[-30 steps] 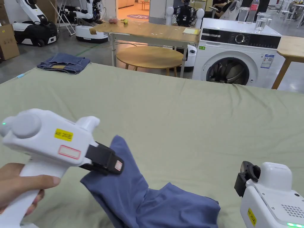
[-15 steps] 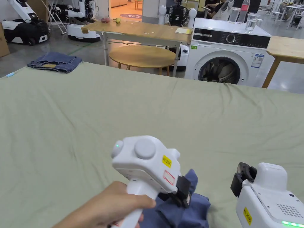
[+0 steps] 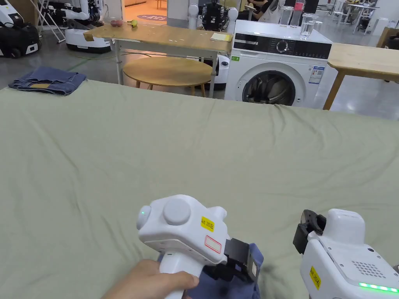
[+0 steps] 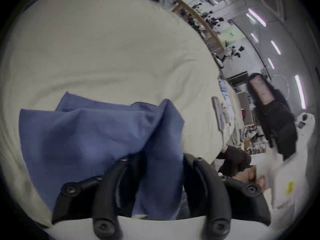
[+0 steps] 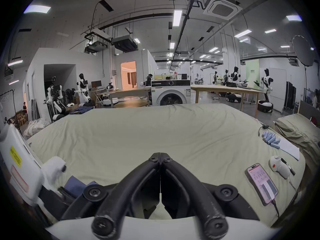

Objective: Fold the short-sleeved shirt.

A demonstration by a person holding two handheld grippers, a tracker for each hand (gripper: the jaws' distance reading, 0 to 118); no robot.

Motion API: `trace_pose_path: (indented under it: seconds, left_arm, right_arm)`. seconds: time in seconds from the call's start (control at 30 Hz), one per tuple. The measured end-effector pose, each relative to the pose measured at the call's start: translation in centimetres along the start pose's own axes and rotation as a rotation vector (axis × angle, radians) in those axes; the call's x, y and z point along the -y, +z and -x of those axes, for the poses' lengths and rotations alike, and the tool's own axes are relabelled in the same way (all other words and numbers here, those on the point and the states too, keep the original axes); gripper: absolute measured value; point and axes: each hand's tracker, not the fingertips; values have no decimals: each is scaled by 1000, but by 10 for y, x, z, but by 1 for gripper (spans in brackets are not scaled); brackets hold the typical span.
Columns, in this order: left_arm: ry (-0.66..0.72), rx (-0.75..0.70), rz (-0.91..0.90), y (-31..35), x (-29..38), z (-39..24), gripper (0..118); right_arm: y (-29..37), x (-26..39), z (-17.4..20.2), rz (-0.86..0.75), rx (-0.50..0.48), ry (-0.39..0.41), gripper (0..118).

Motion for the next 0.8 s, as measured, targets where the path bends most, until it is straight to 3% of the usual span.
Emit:
trace_pose_path:
  seconds: [0.13, 0.23, 0.27, 0.37, 0.57, 0.8]
  left_arm:
    - [-18, 56, -88, 28, 5, 9, 44]
    - [-20, 9, -84, 19, 9, 20, 44]
    - [-13, 20, -63, 9, 10, 26, 40]
    - [62, 163, 16, -26, 16, 38, 10]
    - [82, 210, 4, -74, 26, 38, 7]
    - [79, 138, -36, -82, 29, 40, 0]
  right_arm:
    - [2, -1, -1, -6, 0, -13, 0]
    - [4, -2, -2, -15, -5, -25, 0]
    - [5, -3, -1, -18, -4, -25, 0]
    - [5, -5, 0, -23, -3, -16, 0]
    - [5, -6, -1, -19, -1, 1, 0]
    - [6, -6, -4, -21, 6, 15, 0]
